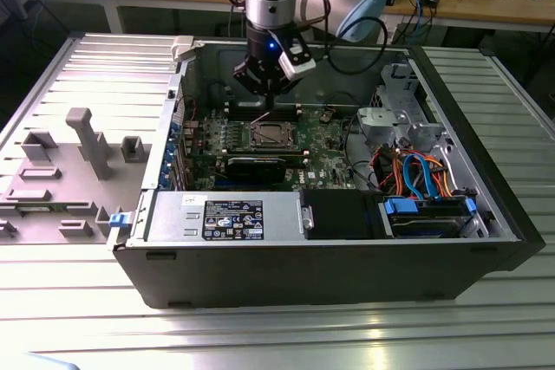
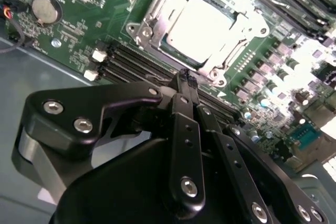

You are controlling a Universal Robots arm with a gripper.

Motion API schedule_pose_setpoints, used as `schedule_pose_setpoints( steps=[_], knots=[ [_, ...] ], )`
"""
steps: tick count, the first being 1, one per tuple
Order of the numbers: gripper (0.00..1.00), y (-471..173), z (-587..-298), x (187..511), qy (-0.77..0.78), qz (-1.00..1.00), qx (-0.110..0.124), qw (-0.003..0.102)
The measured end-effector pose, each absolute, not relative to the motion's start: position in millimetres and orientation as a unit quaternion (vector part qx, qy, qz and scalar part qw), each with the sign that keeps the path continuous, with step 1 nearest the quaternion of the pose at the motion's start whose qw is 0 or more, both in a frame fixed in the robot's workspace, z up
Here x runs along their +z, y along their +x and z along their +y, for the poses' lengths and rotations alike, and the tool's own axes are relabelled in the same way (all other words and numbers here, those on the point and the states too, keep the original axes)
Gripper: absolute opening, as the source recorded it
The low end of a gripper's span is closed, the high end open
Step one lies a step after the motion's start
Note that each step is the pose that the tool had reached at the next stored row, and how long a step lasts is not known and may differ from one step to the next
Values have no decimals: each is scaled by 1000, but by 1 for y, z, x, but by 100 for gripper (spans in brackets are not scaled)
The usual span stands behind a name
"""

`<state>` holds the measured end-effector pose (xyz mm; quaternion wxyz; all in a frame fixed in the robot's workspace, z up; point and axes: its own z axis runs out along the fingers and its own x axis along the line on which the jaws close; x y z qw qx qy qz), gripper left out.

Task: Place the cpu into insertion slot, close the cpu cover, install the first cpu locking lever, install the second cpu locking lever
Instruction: 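Install the first cpu locking lever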

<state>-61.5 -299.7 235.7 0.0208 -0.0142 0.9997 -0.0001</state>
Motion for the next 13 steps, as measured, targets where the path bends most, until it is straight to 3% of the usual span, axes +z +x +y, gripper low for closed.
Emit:
schedule_pose_setpoints(
  steps=[13],
  knots=[
    [11,-60,-300,232,-15,1000,8,21]
  ],
)
